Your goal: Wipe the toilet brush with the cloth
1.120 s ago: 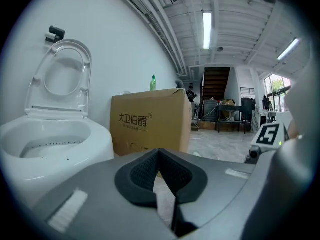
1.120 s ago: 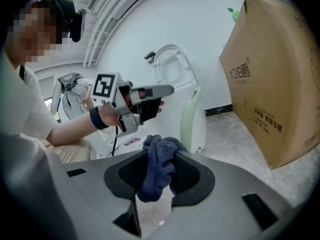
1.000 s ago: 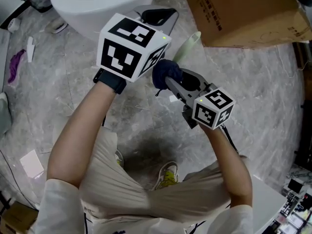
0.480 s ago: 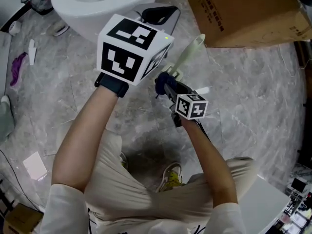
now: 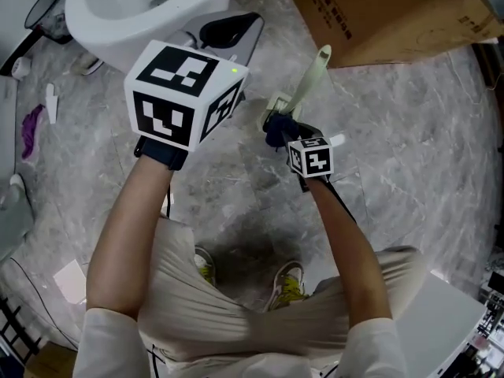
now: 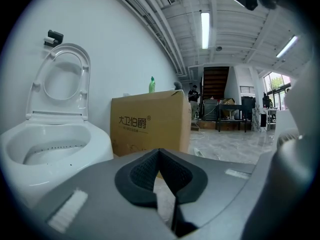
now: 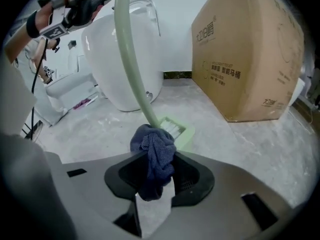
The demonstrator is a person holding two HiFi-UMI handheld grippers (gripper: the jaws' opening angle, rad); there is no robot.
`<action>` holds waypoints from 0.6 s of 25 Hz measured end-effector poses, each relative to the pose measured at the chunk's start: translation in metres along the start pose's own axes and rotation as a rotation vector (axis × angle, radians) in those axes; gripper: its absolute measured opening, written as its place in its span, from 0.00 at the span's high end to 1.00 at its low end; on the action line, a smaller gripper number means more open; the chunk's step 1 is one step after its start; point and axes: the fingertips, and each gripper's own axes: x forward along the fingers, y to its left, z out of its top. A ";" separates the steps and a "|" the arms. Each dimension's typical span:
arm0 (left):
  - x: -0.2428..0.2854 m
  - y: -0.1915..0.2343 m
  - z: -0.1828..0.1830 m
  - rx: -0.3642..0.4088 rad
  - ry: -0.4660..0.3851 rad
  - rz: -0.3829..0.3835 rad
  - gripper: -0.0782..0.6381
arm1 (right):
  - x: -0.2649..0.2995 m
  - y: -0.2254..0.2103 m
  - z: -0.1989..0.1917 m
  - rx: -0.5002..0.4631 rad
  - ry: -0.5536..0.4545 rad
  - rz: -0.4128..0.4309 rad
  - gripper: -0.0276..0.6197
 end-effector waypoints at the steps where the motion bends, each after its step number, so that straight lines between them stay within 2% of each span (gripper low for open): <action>1: 0.000 -0.002 0.000 0.003 0.002 -0.002 0.90 | -0.004 -0.011 0.001 0.007 0.001 -0.020 0.76; 5: 0.002 -0.006 -0.003 0.010 0.015 -0.012 0.90 | -0.020 -0.037 0.012 0.055 -0.041 -0.080 0.76; 9: 0.006 -0.011 -0.007 0.016 0.026 -0.022 0.90 | -0.015 -0.024 0.012 0.063 -0.057 -0.086 0.77; 13: 0.008 -0.015 -0.007 0.030 0.033 -0.033 0.90 | 0.006 -0.002 0.004 -0.069 0.031 -0.057 0.77; 15: 0.009 -0.017 -0.007 0.033 0.036 -0.036 0.90 | 0.012 0.004 -0.003 -0.103 0.087 -0.029 0.77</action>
